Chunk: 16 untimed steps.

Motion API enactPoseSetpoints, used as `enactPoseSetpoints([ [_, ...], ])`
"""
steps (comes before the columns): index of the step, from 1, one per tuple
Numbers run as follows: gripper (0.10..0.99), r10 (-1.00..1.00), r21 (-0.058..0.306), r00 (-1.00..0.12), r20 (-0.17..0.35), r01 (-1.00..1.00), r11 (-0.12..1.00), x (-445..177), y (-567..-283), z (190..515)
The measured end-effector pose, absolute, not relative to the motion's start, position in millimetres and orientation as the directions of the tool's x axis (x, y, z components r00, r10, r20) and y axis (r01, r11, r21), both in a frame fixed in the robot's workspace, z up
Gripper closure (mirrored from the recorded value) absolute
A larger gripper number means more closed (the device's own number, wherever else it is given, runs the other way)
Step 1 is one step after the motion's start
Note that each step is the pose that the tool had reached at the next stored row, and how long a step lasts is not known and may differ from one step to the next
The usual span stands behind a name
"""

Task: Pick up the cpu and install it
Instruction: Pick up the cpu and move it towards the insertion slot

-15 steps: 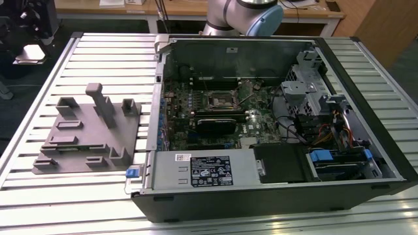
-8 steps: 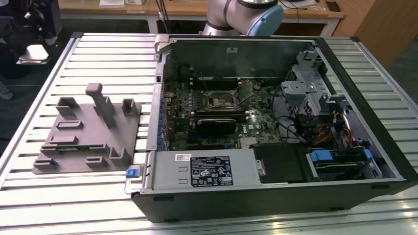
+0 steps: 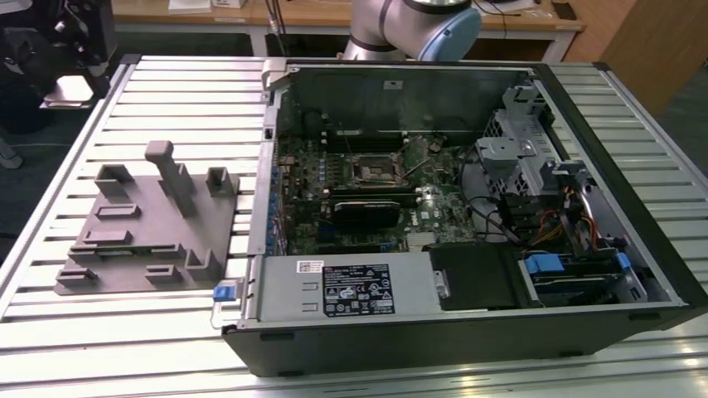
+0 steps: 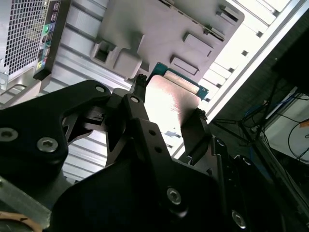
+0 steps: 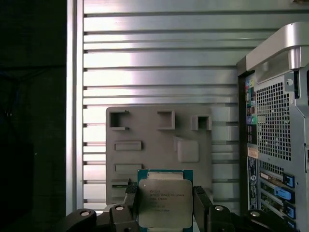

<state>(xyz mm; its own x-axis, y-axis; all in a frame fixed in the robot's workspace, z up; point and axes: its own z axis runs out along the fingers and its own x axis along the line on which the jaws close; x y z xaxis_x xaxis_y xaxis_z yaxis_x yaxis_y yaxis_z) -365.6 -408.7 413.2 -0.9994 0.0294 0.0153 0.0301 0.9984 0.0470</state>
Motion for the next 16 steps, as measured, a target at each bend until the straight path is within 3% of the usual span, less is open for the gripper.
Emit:
enactPoseSetpoints([
  [16, 0.545, 0.029, 0.047, -0.999, 0.015, 0.030, 0.998, -347, -409, 413],
])
